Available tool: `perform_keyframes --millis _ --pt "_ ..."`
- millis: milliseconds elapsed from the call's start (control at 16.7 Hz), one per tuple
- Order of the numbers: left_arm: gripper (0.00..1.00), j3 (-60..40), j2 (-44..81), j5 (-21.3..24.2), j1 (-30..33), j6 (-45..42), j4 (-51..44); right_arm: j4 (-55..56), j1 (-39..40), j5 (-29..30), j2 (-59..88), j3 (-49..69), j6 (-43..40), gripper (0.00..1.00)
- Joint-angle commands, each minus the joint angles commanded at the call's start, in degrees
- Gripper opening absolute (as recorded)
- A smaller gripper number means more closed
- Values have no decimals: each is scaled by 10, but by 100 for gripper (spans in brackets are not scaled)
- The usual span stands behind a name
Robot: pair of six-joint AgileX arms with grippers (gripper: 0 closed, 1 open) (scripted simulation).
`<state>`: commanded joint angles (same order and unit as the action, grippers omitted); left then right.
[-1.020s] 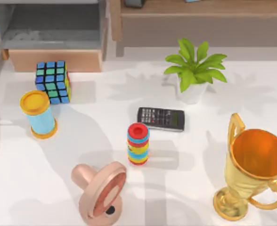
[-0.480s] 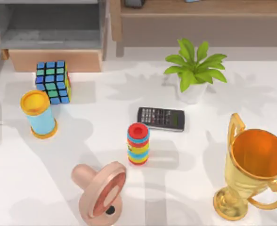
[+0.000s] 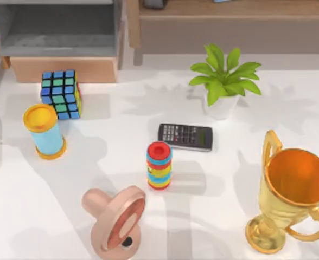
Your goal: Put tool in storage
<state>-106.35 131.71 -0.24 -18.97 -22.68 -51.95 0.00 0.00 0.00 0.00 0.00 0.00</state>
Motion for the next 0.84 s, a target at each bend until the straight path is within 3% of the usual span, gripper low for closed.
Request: perform_keyframes --millis 480,840 --pt "98 0 0 0 0 0 0 0 0 0 0 0 0 100" --pt "100 0 0 0 0 0 0 0 0 0 0 0 0 100"
